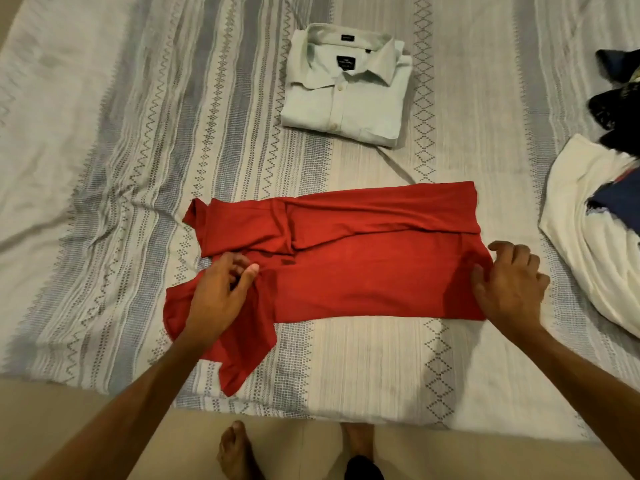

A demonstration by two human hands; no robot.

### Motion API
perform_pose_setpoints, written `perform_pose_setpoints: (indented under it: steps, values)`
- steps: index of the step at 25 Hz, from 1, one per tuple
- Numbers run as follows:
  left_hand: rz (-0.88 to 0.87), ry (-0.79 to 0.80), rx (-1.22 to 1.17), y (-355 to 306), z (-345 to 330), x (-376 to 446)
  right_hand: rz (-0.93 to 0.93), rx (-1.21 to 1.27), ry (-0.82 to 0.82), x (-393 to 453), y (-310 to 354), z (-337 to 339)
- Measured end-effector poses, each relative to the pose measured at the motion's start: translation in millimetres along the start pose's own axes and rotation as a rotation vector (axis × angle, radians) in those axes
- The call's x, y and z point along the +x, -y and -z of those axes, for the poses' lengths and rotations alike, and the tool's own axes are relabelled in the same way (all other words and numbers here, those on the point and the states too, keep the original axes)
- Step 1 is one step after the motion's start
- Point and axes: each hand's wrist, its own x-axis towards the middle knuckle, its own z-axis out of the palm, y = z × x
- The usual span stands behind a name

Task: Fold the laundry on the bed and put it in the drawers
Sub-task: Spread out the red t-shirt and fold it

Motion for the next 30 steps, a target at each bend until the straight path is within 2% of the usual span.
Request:
perform_pose_setpoints:
  steps: [2, 3, 5, 7, 8, 9, 10, 12, 14, 16, 18, 20, 26, 28, 30]
  values:
    - [0.058, -0.190, -0.009, 9.1, 17.4, -21.5, 0.208, -0.092, -0.103, -12.5, 38.0, 5.6]
    - [0.130, -0.277, -0.028, 14.7, 28.0, -37.3, 0.332, -0.052, -0.070, -21.6, 62.5, 5.0]
    - [0.330, -0.389, -0.107, 25.6, 44.4, -72.7, 0.560, 0.115, 0.174, -41.5, 116.0, -0.7]
    - [0.563, -0.342, -0.170, 38.1, 52.4, -105.6, 0.663, 0.296, 0.538, -71.5, 174.2, -9.0]
    - [0.657, -0.274, -0.231, 43.6, 53.6, -118.5, 0.645, 0.411, 0.706, -90.4, 201.0, -14.6]
    - [0.727, -0.208, -0.321, 45.9, 52.0, -127.4, 0.618, 0.504, 0.799, -106.8, 221.7, -22.5]
    - [0.781, -0.158, -0.400, 47.1, 50.9, -132.2, 0.617, 0.528, 0.817, -121.0, 241.2, -30.2]
    - [0.803, -0.076, -0.480, 48.2, 45.4, -136.0, 0.668, 0.442, 0.738, -141.1, 270.2, -47.4]
    - [0.779, -0.015, -0.505, 39.7, 38.3, -134.5, 0.570, 0.512, 0.689, -149.4, 286.8, -51.9]
    - [0.761, 0.035, -0.526, 33.7, 30.2, -129.4, 0.330, 0.711, 0.690, -149.0, 293.3, -47.5]
    - [0.809, 0.095, -0.593, 27.6, 26.8, -122.4, 0.170, 0.845, 0.764, -142.6, 292.5, -32.6]
    - [0.862, 0.110, -0.736, 25.1, 38.3, -115.0, 0.104, 0.871, 0.836, -132.4, 297.7, -11.6]
    - [0.801, 0.286, -0.847, -0.5, 113.5, -61.3, -0.114, 0.858, 1.104, -60.8, 332.7, 23.9]
    - [0.781, 0.278, -0.867, -9.3, 126.6, -25.0, -0.229, 0.953, 1.064, -24.4, 348.4, 14.0]
    - [0.750, 0.205, -0.839, -1.1, 130.0, 1.5, -0.363, 0.955, 0.883, 7.0, 362.0, -3.4]
